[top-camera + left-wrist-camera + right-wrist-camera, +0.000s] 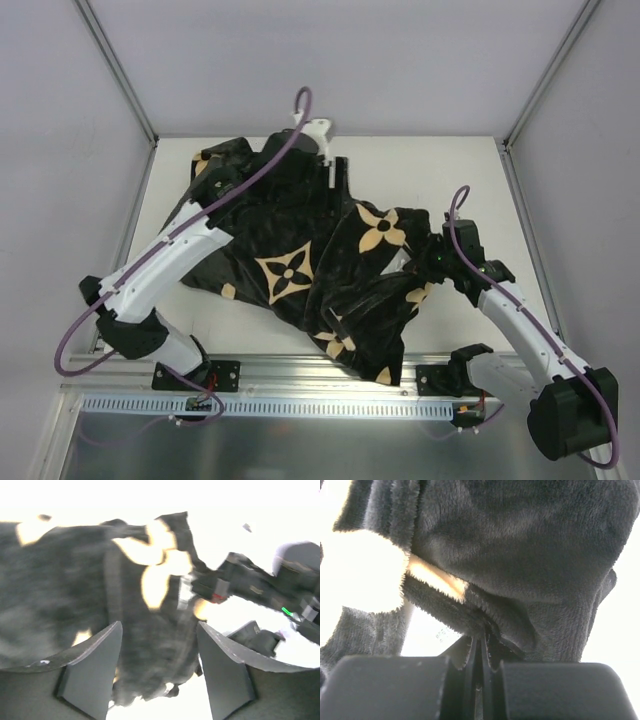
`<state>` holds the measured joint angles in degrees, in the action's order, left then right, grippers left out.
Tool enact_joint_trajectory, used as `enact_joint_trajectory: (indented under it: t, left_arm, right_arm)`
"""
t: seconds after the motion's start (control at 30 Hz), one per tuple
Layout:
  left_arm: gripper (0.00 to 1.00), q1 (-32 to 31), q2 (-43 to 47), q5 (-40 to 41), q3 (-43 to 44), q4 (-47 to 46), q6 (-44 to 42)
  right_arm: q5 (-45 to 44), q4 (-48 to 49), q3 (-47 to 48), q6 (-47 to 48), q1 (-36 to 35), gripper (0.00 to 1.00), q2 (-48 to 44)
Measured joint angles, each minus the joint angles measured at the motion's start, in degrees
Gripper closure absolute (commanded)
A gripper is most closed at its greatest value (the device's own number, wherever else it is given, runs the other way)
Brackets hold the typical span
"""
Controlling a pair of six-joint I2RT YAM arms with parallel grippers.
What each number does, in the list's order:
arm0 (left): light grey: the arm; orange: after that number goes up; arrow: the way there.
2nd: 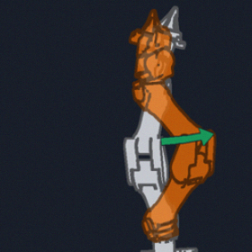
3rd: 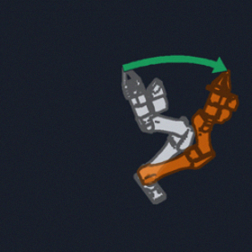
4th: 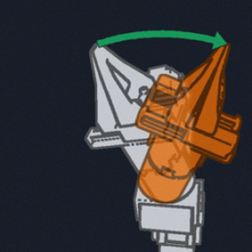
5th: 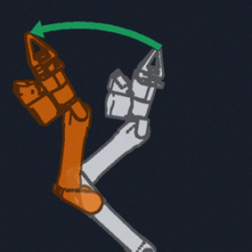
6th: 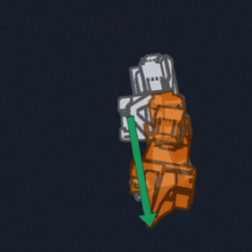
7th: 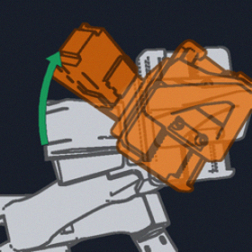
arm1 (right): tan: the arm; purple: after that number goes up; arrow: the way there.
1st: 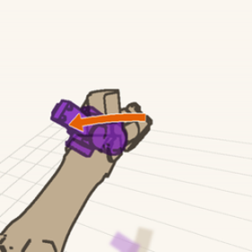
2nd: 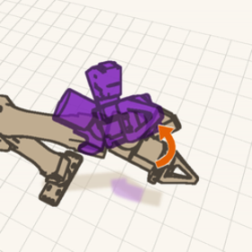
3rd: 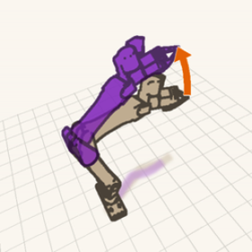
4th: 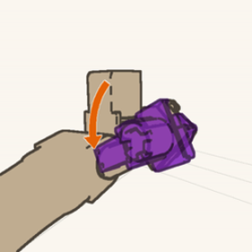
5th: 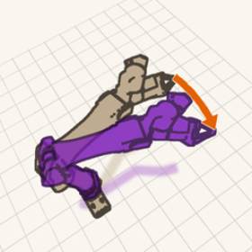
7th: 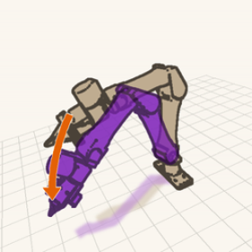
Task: Remove the pillowcase from the pillow
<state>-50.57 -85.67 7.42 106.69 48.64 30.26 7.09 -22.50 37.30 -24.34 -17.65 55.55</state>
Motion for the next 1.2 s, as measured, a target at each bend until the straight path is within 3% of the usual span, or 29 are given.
enact_joint_trajectory:
  t: [0.13,0.27,0.43,0.77,0.97,1.2]
  left_arm:
    - [0.50,-11.2,-10.8,2.3,13.8,1.7,-3.6]
    - [0.51,-15.8,-21.8,-2.4,19.5,3.0,-4.8]
    - [0.50,-14.8,-29.4,-8.5,18.3,4.8,-5.4]
    - [0.57,-6.5,-30.3,-23.8,9.0,-0.5,-3.4]
    - [0.60,-5.4,-32.7,-30.9,7.2,-3.7,-2.8]
    - [0.57,-2.5,-33.0,-30.4,4.2,-3.4,-3.1]
  right_arm:
    - [0.0,-0.5,0.3,-0.5,-0.1,0.99,-0.1]
    - [0.2,-0.7,0.3,-1.0,-0.1,0.99,-0.6]
    - [1.7,-1.0,0.3,-1.4,1.1,0.99,-2.3]
    - [6.3,-1.5,-2.3,-2.0,5.5,0.99,-7.5]
    - [7.2,-2.1,-3.2,-2.0,6.6,0.99,-9.1]
    - [7.2,-3.5,-3.5,-1.9,7.0,0.99,-10.8]
